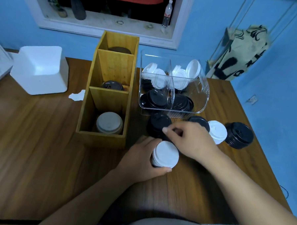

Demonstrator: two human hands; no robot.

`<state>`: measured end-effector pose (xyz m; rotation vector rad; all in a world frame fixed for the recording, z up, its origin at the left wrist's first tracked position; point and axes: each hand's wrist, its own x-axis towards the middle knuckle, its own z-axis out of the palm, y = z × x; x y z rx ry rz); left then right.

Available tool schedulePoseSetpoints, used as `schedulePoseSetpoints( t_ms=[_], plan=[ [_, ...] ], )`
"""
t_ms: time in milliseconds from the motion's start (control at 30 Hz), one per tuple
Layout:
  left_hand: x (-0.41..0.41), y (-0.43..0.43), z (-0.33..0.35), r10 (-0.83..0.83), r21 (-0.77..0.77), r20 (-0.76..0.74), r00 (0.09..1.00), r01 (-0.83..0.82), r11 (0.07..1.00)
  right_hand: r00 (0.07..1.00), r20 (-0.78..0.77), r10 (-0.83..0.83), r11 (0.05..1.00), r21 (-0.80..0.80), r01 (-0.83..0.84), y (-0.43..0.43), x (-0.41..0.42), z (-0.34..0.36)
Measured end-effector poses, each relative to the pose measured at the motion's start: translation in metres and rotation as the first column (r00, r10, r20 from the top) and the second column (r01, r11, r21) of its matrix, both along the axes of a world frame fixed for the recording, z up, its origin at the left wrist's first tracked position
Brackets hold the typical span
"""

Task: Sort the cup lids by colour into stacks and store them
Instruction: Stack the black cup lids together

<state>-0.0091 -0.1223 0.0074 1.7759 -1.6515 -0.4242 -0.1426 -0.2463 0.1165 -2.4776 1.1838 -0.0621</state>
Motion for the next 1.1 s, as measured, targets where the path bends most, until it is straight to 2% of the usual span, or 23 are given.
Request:
schedulePoseSetpoints(
  t_ms=[67,133,200,300,433,567,633,767,833,967,1100],
  plan=[
    [0.001,0.002,0.001,0.037,0.013,0.024,0.999,-0.037,0.999,0.993,0.111,0.045,0.999,-0.033,-0.042,-0.021,0.019,0.009],
    [0.002,0.005,0.002,0.068,0.016,0.024,0.997,-0.068,0.998,0.987,0.109,0.116,0.990,-0.094,-0.106,-0.044,0.046,0.013],
    [0.004,0.008,0.002,0.095,0.028,0.012,0.995,-0.096,0.995,0.986,0.041,0.161,0.980,-0.126,-0.155,-0.064,0.075,0.016],
    [0.007,0.014,0.002,0.114,0.039,0.005,0.994,-0.114,0.993,0.973,-0.161,0.166,0.979,-0.094,-0.183,-0.080,0.115,0.024],
    [0.009,0.017,0.004,0.110,0.059,-0.018,0.994,-0.109,0.992,0.894,-0.418,0.160,0.984,-0.001,-0.177,-0.082,0.147,0.032],
    [0.011,0.016,0.007,0.038,0.044,0.002,0.999,-0.038,0.998,0.871,-0.465,0.160,0.986,0.028,-0.166,-0.090,0.156,0.022],
    [0.012,0.016,0.008,0.008,0.044,0.022,1.000,-0.009,0.999,0.886,-0.434,0.163,0.977,-0.054,-0.206,-0.093,0.153,0.019],
    [0.012,0.015,0.008,-0.049,0.048,0.062,0.997,0.046,0.998,0.965,-0.211,0.154,0.972,-0.142,-0.186,-0.086,0.130,0.029],
    [0.013,0.016,0.008,-0.075,0.053,0.059,0.995,0.072,0.996,0.985,-0.096,0.145,0.981,-0.119,-0.156,-0.076,0.106,0.039],
    [0.015,0.016,0.009,-0.077,0.070,-0.043,0.996,0.080,0.994,0.994,0.069,0.082,0.997,-0.019,-0.081,-0.041,0.030,0.043],
    [0.016,0.014,0.006,-0.024,0.063,-0.131,0.991,0.032,0.997,0.997,0.071,-0.024,0.998,0.063,0.019,-0.001,-0.050,0.014]
  ],
)
